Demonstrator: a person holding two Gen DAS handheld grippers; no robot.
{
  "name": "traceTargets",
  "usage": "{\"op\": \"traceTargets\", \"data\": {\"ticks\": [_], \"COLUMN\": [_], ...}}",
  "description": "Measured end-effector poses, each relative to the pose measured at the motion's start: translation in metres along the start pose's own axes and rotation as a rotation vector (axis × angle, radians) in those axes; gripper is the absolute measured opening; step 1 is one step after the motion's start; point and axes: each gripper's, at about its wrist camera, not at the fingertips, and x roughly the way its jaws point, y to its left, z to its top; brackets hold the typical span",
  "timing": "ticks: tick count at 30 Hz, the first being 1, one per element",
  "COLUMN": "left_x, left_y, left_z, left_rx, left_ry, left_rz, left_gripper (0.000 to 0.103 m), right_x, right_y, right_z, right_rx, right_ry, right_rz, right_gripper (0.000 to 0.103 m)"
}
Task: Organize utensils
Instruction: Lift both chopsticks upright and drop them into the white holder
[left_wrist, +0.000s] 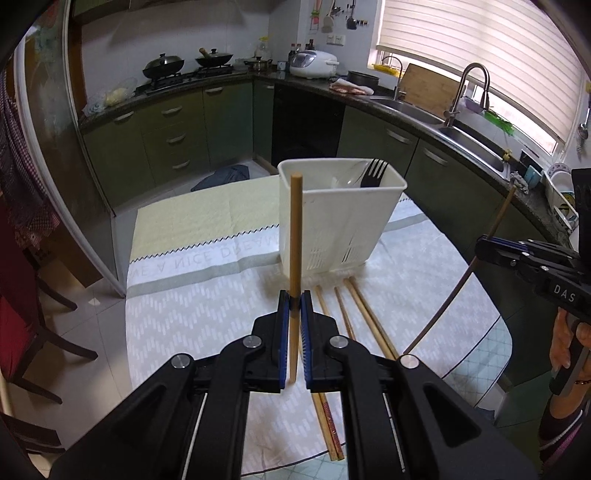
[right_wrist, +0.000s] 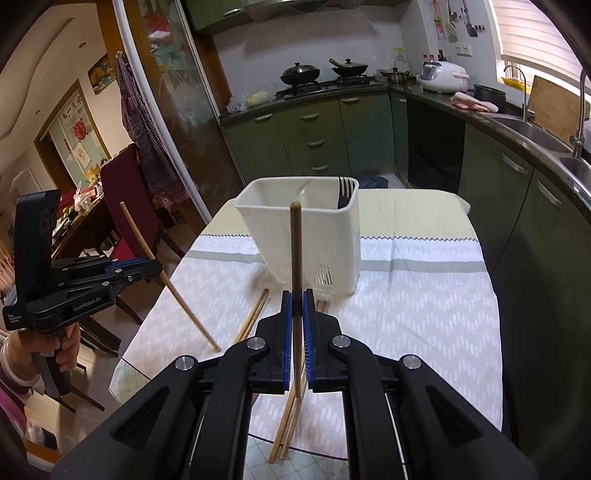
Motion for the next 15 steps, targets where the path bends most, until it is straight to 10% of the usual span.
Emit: {"op": "traceTargets", "data": {"ticks": [15], "left_x": [-0.059], "left_y": [-0.022], "left_z": [0.087], "left_rx": [0.021], "left_ry": [-0.170], "left_rz": [-0.076], "left_gripper": [0.006], "right_x": [-0.051], "right_y": [0.001], "right_z": [0.070], "right_rx": [-0.016], "right_ry": [-0.163], "right_rz": [0.022], "right_gripper": [0.006]}}
